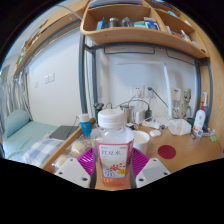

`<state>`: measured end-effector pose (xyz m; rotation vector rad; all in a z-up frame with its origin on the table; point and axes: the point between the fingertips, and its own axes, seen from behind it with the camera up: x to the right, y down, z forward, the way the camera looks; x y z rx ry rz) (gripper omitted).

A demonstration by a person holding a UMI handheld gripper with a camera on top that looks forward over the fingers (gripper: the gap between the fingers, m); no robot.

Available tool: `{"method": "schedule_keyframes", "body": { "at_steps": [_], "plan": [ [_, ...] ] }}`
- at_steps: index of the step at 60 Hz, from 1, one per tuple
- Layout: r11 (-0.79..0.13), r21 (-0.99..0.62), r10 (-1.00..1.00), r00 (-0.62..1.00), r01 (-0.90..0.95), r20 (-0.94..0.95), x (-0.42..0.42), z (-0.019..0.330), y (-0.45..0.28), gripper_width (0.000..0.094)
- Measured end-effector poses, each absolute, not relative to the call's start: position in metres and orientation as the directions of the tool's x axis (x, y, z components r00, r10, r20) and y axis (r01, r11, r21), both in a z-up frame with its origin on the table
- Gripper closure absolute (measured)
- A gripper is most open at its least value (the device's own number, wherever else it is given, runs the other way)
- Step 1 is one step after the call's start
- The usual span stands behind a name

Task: Pour water

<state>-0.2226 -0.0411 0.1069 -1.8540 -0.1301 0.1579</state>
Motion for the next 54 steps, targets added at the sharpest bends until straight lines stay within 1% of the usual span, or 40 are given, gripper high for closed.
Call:
{"method": "schedule_keyframes", "body": {
  "at_steps": [7,11,15,18,22,27,31,36,41,49,54],
  "plan": [
    [-0.292,-0.946,0.172,0.965,-0.142,-0.198,-0.246,0.141,-0.017,0.0475],
    [-0.318,-0.908,0.166,0.927,-0.273,-0.337,-0.265,0.163,-0.003,0.0472],
    [-0.315,-0.840,0.154,0.849,-0.442,-0.505,-0.276,0.180,0.015,0.0472],
    [-0.323,-0.742,0.131,0.749,-0.587,-0.649,-0.283,0.195,0.025,0.0471],
    [-0.317,-0.554,0.091,0.557,-0.769,-0.826,-0.284,0.209,0.037,0.0471],
    [-0.278,-0.332,0.035,0.335,-0.902,-0.941,-0.275,0.213,0.049,0.0472],
    [-0.258,-0.174,-0.016,0.184,-0.951,-0.983,-0.268,0.205,0.056,0.0473],
    [-0.248,-0.020,-0.064,0.037,-0.969,-0.997,-0.266,0.190,0.066,0.0473],
    [-0.224,0.076,-0.089,-0.057,-0.972,-0.994,-0.260,0.181,0.074,0.0475],
    [-0.171,0.203,-0.092,-0.190,-0.964,-0.978,-0.240,0.182,0.085,0.0474],
    [-0.142,0.303,-0.124,-0.287,-0.942,-0.950,-0.232,0.173,0.092,0.0472]
  ]
}}
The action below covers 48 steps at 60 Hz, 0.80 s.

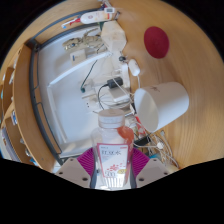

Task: Pour water

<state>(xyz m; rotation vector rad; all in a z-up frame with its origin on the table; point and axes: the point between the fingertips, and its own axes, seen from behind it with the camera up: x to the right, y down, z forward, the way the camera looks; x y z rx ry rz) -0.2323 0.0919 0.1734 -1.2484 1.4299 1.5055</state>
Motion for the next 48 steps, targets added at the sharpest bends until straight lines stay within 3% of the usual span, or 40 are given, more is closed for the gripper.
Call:
{"method": "schedule_keyframes", "body": {
  "at_steps": [15,32,39,48],
  "plan": [
    [-0.104,0.492,-0.155,-0.474,-0.865,-0.867,-0.232,0.162,0.102,0.0472],
    [-0.114,0.450,-0.179,-0.427,-0.886,-0.886,-0.234,0.165,0.098,0.0470],
    [-0.179,0.262,-0.132,-0.241,-0.948,-0.962,-0.231,0.200,0.095,0.0472],
    [-0.257,-0.309,-0.039,0.330,-0.916,-0.943,-0.207,0.251,0.089,0.0454]
  ]
}}
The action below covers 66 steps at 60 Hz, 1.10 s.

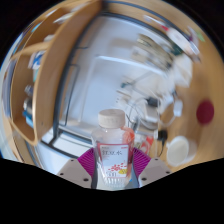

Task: Pour water

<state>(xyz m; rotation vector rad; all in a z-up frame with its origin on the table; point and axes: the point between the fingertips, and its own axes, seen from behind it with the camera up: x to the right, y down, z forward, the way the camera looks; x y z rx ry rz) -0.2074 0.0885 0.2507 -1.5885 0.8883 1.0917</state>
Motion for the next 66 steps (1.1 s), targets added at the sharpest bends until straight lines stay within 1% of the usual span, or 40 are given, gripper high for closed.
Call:
{"method": "schedule_keyframes", "body": {
  "at_steps": [4,6,8,11,15,20,26,29,33,37,44,46,48,52,61,64,66],
  "plan": [
    [-0.245,-0.572,0.000,0.590,-0.783,-0.807,-0.184,0.262,0.088,0.0455],
    [-0.220,-0.678,0.010,0.694,-0.701,-0.720,-0.170,0.263,0.085,0.0449],
    [-0.216,-0.763,-0.012,0.783,-0.610,-0.622,-0.153,0.266,0.085,0.0447],
    [-0.191,-0.858,-0.051,0.878,-0.476,-0.476,-0.125,0.261,0.084,0.0448],
    [-0.168,-0.928,-0.094,0.942,-0.333,-0.321,-0.093,0.255,0.081,0.0450],
    [-0.158,-0.957,-0.153,0.963,-0.244,-0.220,-0.057,0.232,0.079,0.0451],
    [-0.187,-0.967,-0.218,0.967,-0.176,-0.133,-0.023,0.190,0.079,0.0450],
    [-0.220,-0.961,-0.219,0.968,-0.170,-0.122,-0.018,0.166,0.081,0.0448],
    [-0.217,-0.958,-0.223,0.965,-0.189,-0.140,-0.013,0.144,0.084,0.0445],
    [-0.230,-0.955,-0.223,0.965,-0.188,-0.137,-0.009,0.126,0.089,0.0446],
    [-0.264,-0.957,-0.217,0.974,-0.123,-0.066,-0.005,0.100,0.097,0.0446],
    [-0.268,-0.957,-0.208,0.977,-0.109,-0.053,-0.006,0.094,0.098,0.0422],
    [-0.242,-0.966,-0.194,0.980,-0.088,-0.041,-0.008,0.097,0.101,0.0433],
    [-0.221,-0.972,-0.185,0.982,-0.082,-0.041,-0.009,0.096,0.103,0.0421],
    [-0.199,-0.977,-0.171,0.984,-0.080,-0.046,-0.011,0.099,0.098,0.0350],
    [-0.205,-0.975,-0.173,0.983,-0.088,-0.052,-0.011,0.098,0.097,0.0324],
    [-0.232,-0.968,-0.175,0.983,-0.094,-0.054,-0.011,0.091,0.095,0.0300]
  ]
}}
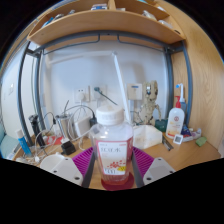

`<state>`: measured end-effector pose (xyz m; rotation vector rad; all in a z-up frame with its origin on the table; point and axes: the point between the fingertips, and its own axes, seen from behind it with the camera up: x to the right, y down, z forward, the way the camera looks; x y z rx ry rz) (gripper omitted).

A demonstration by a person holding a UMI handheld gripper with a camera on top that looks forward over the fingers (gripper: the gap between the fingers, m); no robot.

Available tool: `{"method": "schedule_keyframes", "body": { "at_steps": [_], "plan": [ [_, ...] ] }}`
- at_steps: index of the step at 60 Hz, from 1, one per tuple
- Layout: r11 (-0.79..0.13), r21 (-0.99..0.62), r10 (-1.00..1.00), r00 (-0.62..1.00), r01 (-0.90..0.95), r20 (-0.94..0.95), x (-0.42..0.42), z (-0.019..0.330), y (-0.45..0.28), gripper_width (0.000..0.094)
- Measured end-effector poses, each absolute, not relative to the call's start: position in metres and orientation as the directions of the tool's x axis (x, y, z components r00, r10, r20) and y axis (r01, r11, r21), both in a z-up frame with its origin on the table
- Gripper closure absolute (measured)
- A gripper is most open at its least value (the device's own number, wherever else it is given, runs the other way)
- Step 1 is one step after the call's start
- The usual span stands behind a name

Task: Pour water

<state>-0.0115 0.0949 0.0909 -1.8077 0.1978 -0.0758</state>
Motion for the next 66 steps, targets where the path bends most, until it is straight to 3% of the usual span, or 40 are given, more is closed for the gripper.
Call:
{"method": "schedule_keyframes", "body": {
  "at_steps": [4,9,14,23,34,51,66],
  "plan": [
    [-0.297,-0.951,-0.172,0.984,-0.091,-0.041,-0.013,0.076,0.090,0.0177],
    [-0.319,-0.943,-0.154,0.987,-0.094,-0.046,-0.019,0.072,0.082,0.0106],
    [-0.329,-0.938,-0.147,0.987,-0.107,-0.061,-0.019,0.073,0.066,0.0108],
    [-0.432,-0.896,-0.152,0.987,-0.107,-0.045,-0.011,0.069,0.014,0.0117],
    [-0.507,-0.859,-0.110,0.994,-0.072,-0.019,-0.001,0.105,-0.045,0.0118],
    [-0.467,-0.882,-0.080,0.997,-0.058,-0.024,0.016,0.179,-0.081,0.0115],
    [-0.493,-0.870,-0.045,0.999,-0.026,-0.004,0.015,0.187,-0.100,0.0127]
  ]
}}
